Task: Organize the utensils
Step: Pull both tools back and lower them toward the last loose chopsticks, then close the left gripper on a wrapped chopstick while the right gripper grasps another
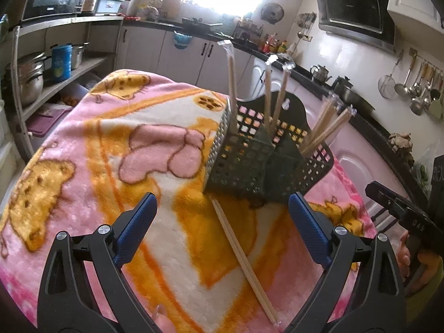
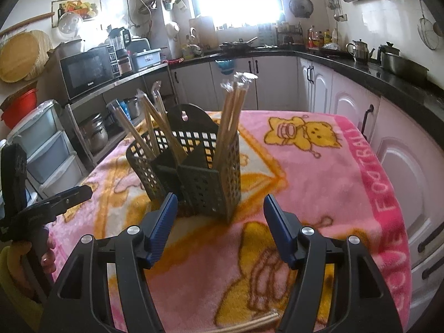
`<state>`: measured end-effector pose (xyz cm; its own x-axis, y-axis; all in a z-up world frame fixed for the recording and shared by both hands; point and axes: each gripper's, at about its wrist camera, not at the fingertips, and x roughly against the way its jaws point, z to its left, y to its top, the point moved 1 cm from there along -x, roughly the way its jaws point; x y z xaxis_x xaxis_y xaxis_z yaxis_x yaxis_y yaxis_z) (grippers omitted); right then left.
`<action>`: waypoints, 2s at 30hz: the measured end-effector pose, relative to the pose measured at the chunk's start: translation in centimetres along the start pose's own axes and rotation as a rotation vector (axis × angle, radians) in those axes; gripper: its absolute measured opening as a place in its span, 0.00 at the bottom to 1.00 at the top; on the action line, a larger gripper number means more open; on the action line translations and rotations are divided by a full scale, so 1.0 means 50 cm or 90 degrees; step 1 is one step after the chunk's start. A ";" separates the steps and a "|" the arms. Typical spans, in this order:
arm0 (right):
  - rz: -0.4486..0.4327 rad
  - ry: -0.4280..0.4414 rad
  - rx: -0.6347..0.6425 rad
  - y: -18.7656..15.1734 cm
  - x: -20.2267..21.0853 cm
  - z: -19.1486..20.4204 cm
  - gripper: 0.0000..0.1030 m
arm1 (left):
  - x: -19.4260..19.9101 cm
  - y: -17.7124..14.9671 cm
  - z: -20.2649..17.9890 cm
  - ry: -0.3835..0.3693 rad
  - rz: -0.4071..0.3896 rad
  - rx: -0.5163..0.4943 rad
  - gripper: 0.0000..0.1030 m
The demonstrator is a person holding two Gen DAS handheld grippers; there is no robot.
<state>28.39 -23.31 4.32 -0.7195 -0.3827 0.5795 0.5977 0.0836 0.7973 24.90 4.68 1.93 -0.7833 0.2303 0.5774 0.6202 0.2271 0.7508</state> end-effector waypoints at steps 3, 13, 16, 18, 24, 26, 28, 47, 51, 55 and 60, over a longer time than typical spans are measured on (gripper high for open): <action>0.007 -0.005 -0.007 -0.016 0.003 -0.010 0.60 | -0.011 -0.010 -0.010 -0.007 0.010 -0.002 0.84; 0.046 -0.026 -0.036 -0.083 0.000 -0.054 0.60 | -0.046 -0.046 -0.031 -0.013 0.044 -0.011 0.84; 0.056 -0.032 -0.045 -0.099 0.000 -0.064 0.60 | -0.057 -0.057 -0.032 -0.015 0.055 -0.008 0.84; 0.060 -0.034 -0.050 -0.113 0.002 -0.071 0.60 | -0.066 -0.064 -0.034 -0.016 0.063 -0.007 0.84; 0.081 -0.030 -0.066 -0.148 0.004 -0.083 0.60 | -0.097 -0.079 -0.039 -0.017 0.094 -0.007 0.84; 0.082 -0.028 -0.069 -0.154 0.009 -0.083 0.60 | -0.106 -0.076 -0.042 -0.017 0.099 -0.006 0.84; 0.086 -0.027 -0.074 -0.163 0.013 -0.085 0.60 | -0.116 -0.073 -0.042 -0.014 0.103 -0.004 0.84; 0.160 -0.017 -0.124 -0.237 -0.011 -0.109 0.57 | -0.230 -0.041 -0.034 0.011 0.160 0.038 0.66; 0.166 -0.024 -0.135 -0.239 -0.026 -0.115 0.48 | -0.240 -0.034 -0.029 0.018 0.153 0.048 0.60; 0.167 -0.044 -0.122 -0.232 -0.038 -0.113 0.29 | -0.247 -0.027 -0.021 0.022 0.150 0.058 0.52; 0.156 -0.032 -0.113 -0.218 -0.045 -0.114 0.07 | -0.250 -0.022 -0.008 0.044 0.143 0.063 0.25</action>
<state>25.51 -28.61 -6.62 -0.5604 -0.3240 0.7622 0.8048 0.0042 0.5935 34.00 1.18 -6.01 -0.6246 0.2214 0.7489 0.7773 0.2694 0.5686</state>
